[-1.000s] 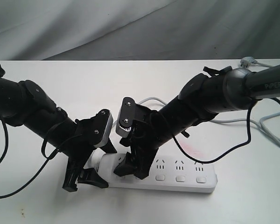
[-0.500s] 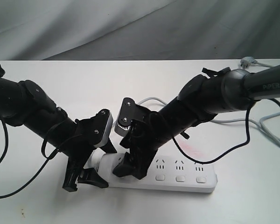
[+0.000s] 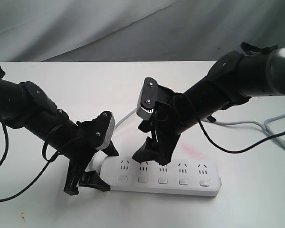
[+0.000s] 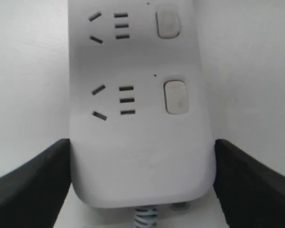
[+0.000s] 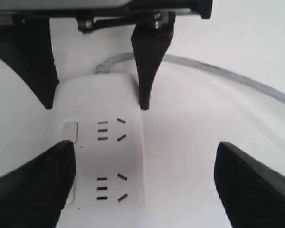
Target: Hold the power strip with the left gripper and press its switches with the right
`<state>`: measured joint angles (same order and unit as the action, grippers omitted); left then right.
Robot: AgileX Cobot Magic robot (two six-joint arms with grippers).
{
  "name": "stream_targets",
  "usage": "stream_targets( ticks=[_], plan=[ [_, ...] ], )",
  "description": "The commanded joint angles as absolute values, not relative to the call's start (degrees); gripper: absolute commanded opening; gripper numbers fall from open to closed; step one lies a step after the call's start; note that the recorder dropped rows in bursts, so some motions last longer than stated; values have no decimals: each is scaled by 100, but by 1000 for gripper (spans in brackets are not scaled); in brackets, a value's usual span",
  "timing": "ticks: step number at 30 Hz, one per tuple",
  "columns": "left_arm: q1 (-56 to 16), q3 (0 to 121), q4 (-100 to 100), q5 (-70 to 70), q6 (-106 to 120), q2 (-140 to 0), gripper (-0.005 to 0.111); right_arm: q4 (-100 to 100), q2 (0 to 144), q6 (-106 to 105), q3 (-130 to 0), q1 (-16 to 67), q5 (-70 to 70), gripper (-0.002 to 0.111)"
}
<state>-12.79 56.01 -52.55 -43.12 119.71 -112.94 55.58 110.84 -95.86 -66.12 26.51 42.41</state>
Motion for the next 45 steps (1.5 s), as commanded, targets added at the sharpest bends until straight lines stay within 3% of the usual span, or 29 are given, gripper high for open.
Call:
stream_targets(
  ticks=[1, 27, 45],
  plan=[
    [-1305, 5629, -5254, -4204, 11996, -11292, 0, 5509, 11046, -9680, -6330, 2607, 4184, 74],
    [-1305, 5629, -5254, -4204, 11996, -11292, 0, 5908, 11704, -10009, -6144, 2626, 3898, 74],
    [-1305, 5629, -5254, -4204, 11996, -11292, 0, 5121, 11874, -9467, -6144, 2626, 3355, 74]
  ],
)
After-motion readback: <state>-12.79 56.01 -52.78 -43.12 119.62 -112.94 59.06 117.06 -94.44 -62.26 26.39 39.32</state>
